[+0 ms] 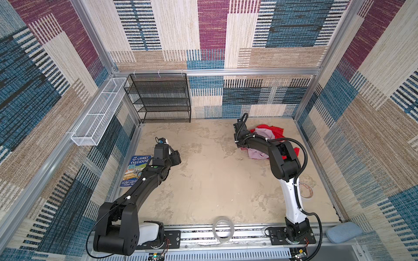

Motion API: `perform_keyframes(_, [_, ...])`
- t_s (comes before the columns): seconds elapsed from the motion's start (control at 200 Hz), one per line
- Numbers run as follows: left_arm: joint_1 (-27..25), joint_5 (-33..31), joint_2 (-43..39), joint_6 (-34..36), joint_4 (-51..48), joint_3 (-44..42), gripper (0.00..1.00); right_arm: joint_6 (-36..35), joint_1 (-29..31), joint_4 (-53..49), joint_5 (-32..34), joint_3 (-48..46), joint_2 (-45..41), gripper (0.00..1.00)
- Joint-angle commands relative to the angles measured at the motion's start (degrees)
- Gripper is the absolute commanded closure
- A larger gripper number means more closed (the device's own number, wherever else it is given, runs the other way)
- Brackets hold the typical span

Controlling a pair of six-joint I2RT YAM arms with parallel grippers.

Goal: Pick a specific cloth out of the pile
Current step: 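Reach the right gripper to the cloth pile and lower onto the dark pink shirt, then close the right gripper on the dark pink shirt and lift it up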

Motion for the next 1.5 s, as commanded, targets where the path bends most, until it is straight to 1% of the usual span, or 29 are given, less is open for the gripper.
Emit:
perform_keyframes(0.0, [0.1, 0.0, 0.1, 1.3, 1.5, 0.1, 0.34, 1.6, -0.1, 5.4, 1.7, -2.2, -3.8, 1.0])
perform_keyframes(0.466, [0.1, -0.1, -1.9, 0.9, 0.6, -0.2, 0.35, 5.0, -0.4, 9.2, -4.3, -8.8, -15.1, 1.0])
perform_keyframes(0.551, [0.1, -0.2, -2.5, 0.7, 0.6, -0.4, 0.35, 5.9, -1.3, 9.2, -6.9, -9.4, -16.9, 1.0])
perform_keyframes(0.771, [0.1, 0.0, -3.1, 0.4, 0.1, 0.0, 0.35, 8.9, -4.7, 10.0, -16.3, -11.7, -22.1, 1.0])
perform_keyframes(1.037, [0.1, 0.3, -3.9, 0.2, -0.2, 0.8, 0.35, 10.3, -9.0, 9.5, -24.3, -12.5, -27.6, 1.0])
perform_keyframes(1.497, [0.1, 0.3, -7.0, 0.2, -2.3, 1.8, 0.35, 9.4, -11.8, 6.6, -28.0, -8.7, -34.1, 1.0])
